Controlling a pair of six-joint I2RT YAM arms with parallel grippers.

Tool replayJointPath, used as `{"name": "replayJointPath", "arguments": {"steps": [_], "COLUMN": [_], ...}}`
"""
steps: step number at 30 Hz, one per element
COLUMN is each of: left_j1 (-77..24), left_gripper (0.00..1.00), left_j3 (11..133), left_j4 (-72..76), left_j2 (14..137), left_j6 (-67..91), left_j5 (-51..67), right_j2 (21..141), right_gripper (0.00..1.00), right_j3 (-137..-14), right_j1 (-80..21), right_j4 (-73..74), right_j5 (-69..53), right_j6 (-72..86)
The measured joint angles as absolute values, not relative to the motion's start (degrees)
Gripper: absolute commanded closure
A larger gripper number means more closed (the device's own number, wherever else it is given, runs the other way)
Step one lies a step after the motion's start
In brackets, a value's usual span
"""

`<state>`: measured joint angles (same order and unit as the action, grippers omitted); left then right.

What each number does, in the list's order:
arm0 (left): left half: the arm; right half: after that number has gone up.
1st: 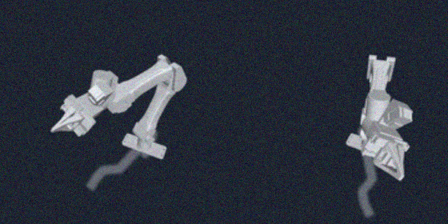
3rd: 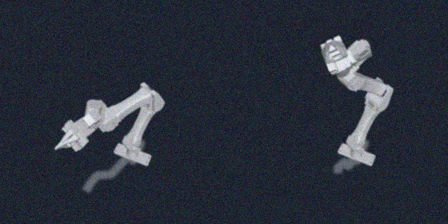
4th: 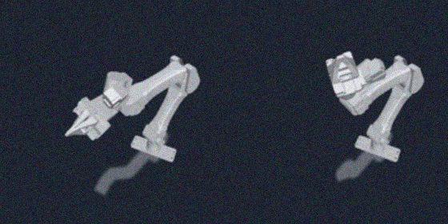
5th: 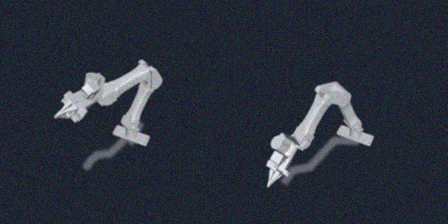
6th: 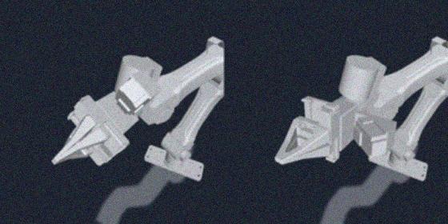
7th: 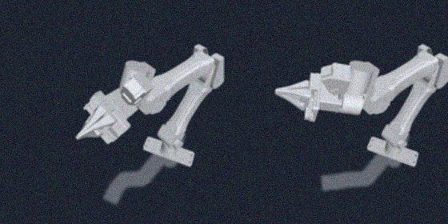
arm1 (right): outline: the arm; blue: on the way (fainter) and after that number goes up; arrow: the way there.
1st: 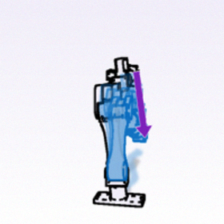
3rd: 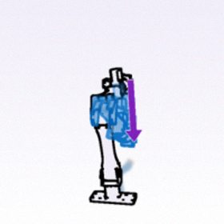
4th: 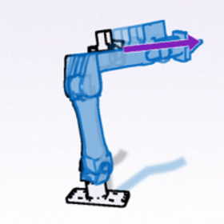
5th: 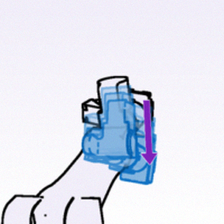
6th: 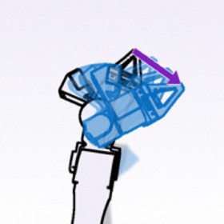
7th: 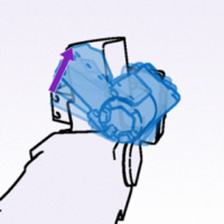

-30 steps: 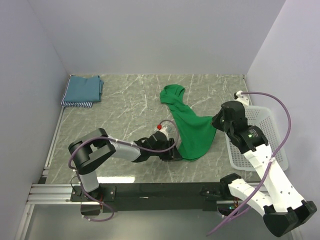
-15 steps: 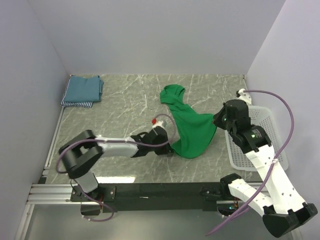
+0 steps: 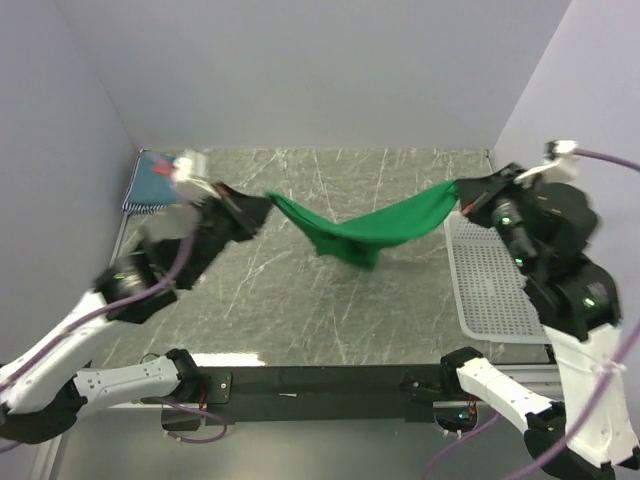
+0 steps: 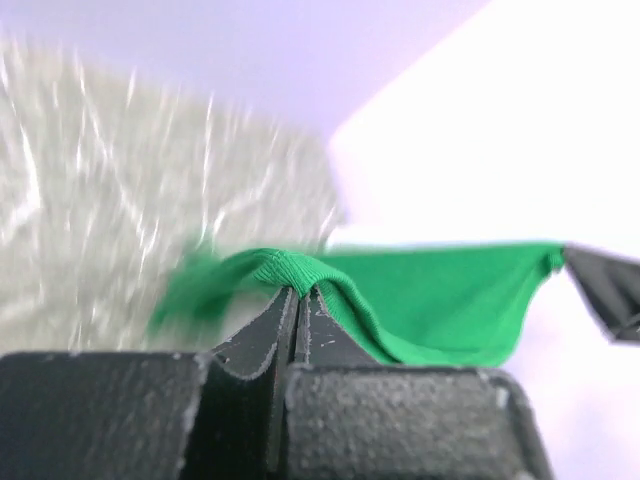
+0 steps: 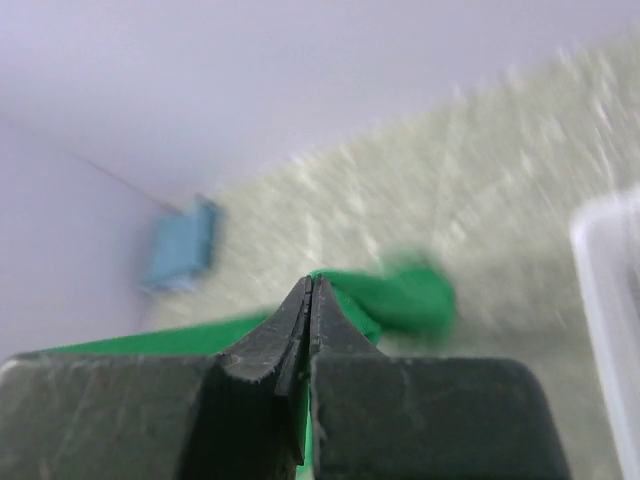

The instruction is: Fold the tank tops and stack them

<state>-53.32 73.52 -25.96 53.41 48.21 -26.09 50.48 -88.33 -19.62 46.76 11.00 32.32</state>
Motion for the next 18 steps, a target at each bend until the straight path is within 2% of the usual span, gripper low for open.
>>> {"name": "replayJointPath", "arguments": {"steps": [8,14,18], "left_j1": [-53.3,-52.2,-42.0], "left_gripper": [0.99,0.99,0.99], "left_j3": [92.6,92.9,91.7], "left_j4": [-30.3,-29.5,-26.8], "left_j2": [51.6,53.8,59.2], "left_j6": [41.0,37.0,35.9], "left_j5": [-32.4,-34.8,-28.7], "right_j2": [50.1,52.1,58.2], "right_gripper": [1.0,1.0,1.0], "right_j3": [-105.7,-102.0,-98.1], "right_j1": [-19.6,-19.6,-19.6], "right_j4": [44.9,39.8,36.4], "right_j5": [7.3,4.2,2.1], "right_j6": [31.6,31.6,31.6]}}
